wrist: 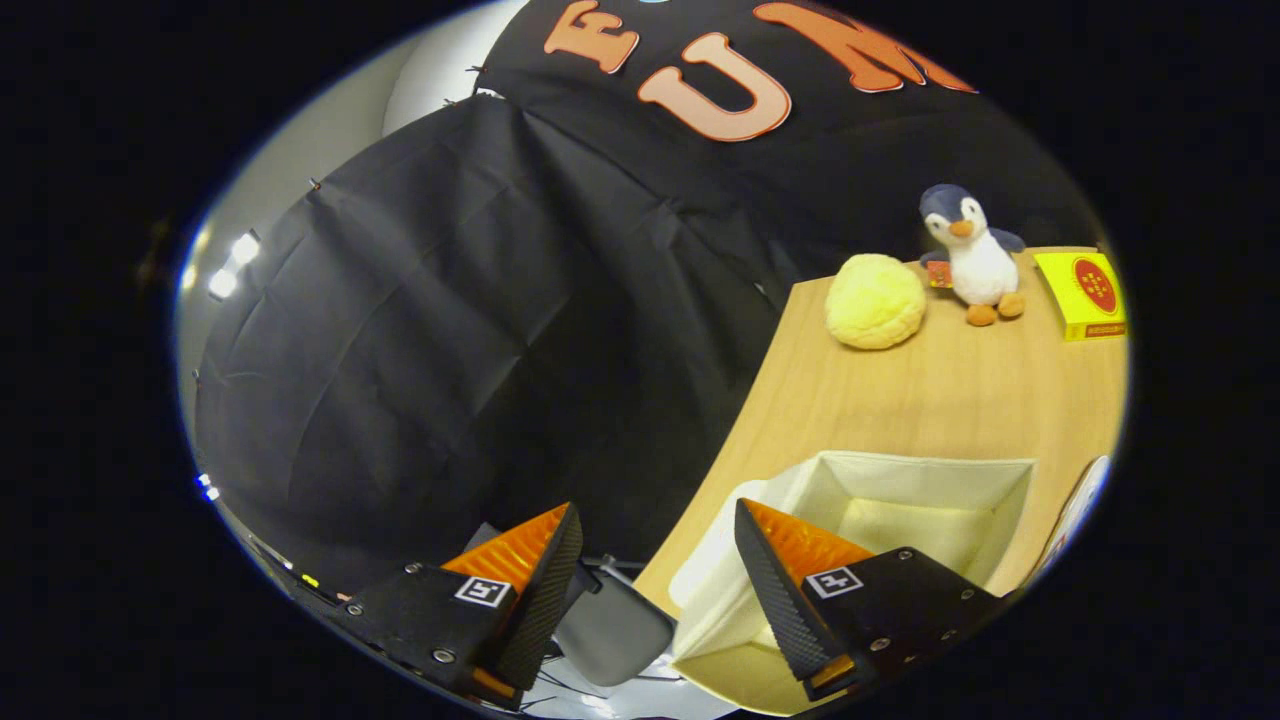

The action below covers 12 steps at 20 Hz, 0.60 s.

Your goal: Open the storage box then place both shoes into the box .Put the left shoe in first, then the right shoe, with the right side of both shoes facing outward in a uniform manner.

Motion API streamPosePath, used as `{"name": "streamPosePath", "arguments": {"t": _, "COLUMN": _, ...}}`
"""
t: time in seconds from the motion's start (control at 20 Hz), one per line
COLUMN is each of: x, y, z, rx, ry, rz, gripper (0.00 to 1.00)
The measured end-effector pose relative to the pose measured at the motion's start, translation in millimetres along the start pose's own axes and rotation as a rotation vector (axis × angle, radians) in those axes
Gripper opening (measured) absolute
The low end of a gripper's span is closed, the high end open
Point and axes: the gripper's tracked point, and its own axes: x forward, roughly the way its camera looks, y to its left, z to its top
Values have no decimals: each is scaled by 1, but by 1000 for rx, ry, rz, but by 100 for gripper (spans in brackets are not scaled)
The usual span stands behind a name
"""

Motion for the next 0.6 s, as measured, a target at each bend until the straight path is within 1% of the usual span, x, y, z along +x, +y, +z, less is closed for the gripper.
{"name": "streamPosePath", "arguments": {"t": 0.15, "x": -34, "y": -48, "z": 3, "rx": -40, "ry": -46, "rz": -104, "gripper": 93}}
{"name": "streamPosePath", "arguments": {"t": 0.25, "x": -57, "y": -85, "z": 3, "rx": -75, "ry": -78, "rz": -190, "gripper": 94}}
{"name": "streamPosePath", "arguments": {"t": 0.4, "x": -98, "y": -153, "z": -7, "rx": -128, "ry": -103, "rz": -352, "gripper": 95}}
{"name": "streamPosePath", "arguments": {"t": 0.6, "x": -147, "y": -239, "z": -38, "rx": -150, "ry": -66, "rz": -566, "gripper": 95}}
